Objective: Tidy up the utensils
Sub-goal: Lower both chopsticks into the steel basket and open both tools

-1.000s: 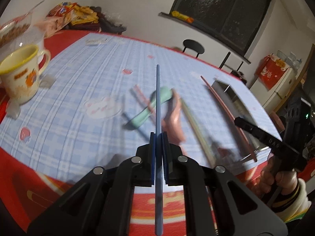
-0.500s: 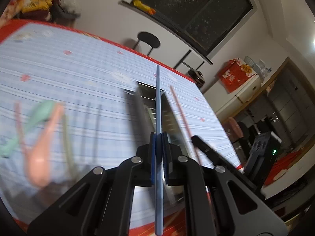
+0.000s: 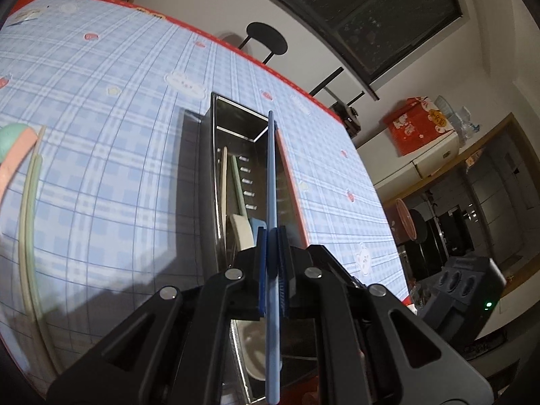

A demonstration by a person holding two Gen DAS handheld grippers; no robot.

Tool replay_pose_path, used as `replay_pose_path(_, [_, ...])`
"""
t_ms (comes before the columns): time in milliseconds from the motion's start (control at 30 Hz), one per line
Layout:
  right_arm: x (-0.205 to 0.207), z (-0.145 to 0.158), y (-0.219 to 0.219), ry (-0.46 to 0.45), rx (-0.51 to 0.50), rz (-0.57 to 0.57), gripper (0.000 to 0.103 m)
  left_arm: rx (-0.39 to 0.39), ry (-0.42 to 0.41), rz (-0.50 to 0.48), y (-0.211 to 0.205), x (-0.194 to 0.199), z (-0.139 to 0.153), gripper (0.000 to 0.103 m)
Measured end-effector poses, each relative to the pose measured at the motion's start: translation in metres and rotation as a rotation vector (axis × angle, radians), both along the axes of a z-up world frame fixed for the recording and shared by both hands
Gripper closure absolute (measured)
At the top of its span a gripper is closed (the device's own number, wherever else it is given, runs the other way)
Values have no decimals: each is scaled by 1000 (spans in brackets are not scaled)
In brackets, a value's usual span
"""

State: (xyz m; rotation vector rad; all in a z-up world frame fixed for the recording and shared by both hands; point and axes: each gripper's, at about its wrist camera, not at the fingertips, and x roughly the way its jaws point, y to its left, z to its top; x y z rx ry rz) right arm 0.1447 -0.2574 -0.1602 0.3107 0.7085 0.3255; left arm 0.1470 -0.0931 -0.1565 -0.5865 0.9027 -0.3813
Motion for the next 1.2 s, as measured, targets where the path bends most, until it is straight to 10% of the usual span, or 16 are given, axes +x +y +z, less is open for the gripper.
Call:
replay_pose_path(967, [-3,2,-3,5,-10,-27,94,54,24,21,-8,4,-12,83])
replay_pose_path(1200, [-13,12,-11,-12,-10,-68,43,120,-84,41,7,-7,17,55])
